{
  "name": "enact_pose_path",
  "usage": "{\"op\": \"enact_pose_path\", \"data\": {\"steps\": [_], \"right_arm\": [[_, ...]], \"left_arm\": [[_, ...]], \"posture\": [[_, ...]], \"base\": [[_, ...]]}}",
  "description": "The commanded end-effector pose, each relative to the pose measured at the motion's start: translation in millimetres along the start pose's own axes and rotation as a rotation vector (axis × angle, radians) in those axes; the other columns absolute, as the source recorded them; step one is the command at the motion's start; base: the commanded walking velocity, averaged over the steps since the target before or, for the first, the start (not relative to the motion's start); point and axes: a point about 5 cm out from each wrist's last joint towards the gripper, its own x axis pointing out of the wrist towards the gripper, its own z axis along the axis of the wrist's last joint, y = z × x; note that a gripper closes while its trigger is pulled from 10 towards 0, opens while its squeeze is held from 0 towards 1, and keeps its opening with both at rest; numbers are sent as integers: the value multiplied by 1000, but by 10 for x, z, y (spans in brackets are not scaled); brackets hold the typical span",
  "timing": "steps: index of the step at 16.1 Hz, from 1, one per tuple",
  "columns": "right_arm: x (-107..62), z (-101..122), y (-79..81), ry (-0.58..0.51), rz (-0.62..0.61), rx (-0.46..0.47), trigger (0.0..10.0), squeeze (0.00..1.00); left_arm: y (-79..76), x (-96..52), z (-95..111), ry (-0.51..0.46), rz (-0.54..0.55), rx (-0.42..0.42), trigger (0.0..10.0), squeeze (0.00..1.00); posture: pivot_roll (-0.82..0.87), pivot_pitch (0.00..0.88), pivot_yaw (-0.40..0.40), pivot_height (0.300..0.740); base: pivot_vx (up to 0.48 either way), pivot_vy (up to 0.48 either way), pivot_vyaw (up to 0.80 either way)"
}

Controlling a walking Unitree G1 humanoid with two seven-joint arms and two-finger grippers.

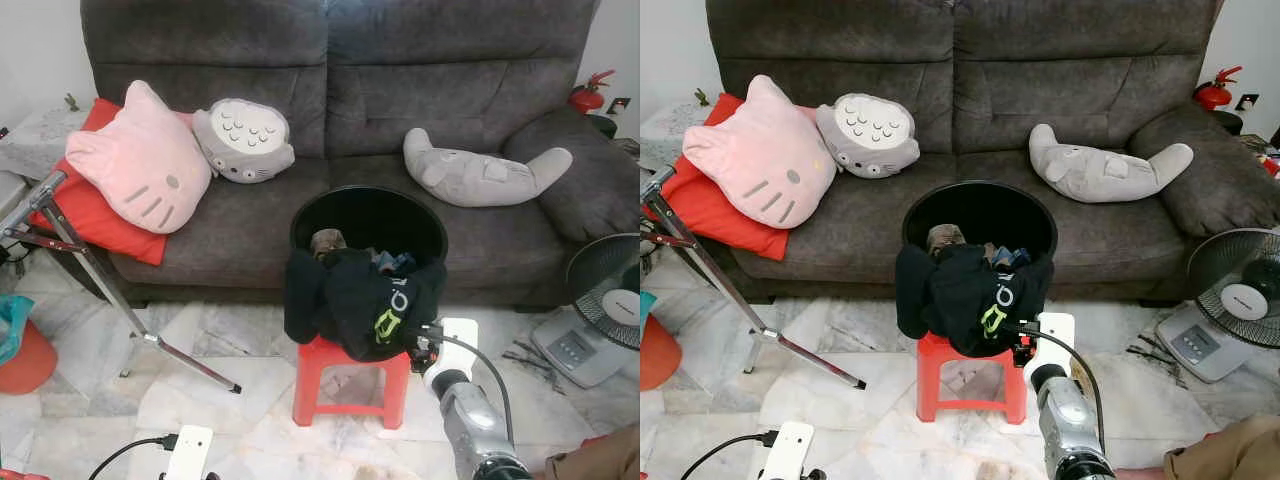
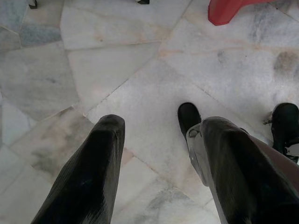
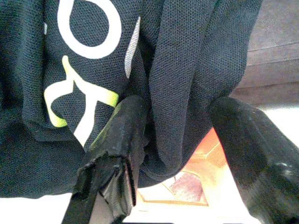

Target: Hang hanger

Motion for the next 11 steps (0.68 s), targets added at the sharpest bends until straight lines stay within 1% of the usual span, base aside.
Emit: {"op": "enact_pose_path", "data": {"steps": [1, 7, 11], "right_arm": [[31, 19, 48, 6, 22, -7, 0, 0], [44, 23, 95, 2, 37, -9, 0, 0], [46, 26, 98, 0, 37, -9, 0, 0]], "left_arm": [[23, -8, -51, 20, 9, 6, 10000, 0], [27, -9, -57, 23, 11, 8, 10000, 0], [22, -8, -58, 24, 9, 9, 10000, 0]], "posture": [[-56, 0, 19, 740], [-56, 0, 19, 740], [-57, 0, 19, 740]], "base": [[0, 0, 0], [0, 0, 0], [0, 0, 0]]}}
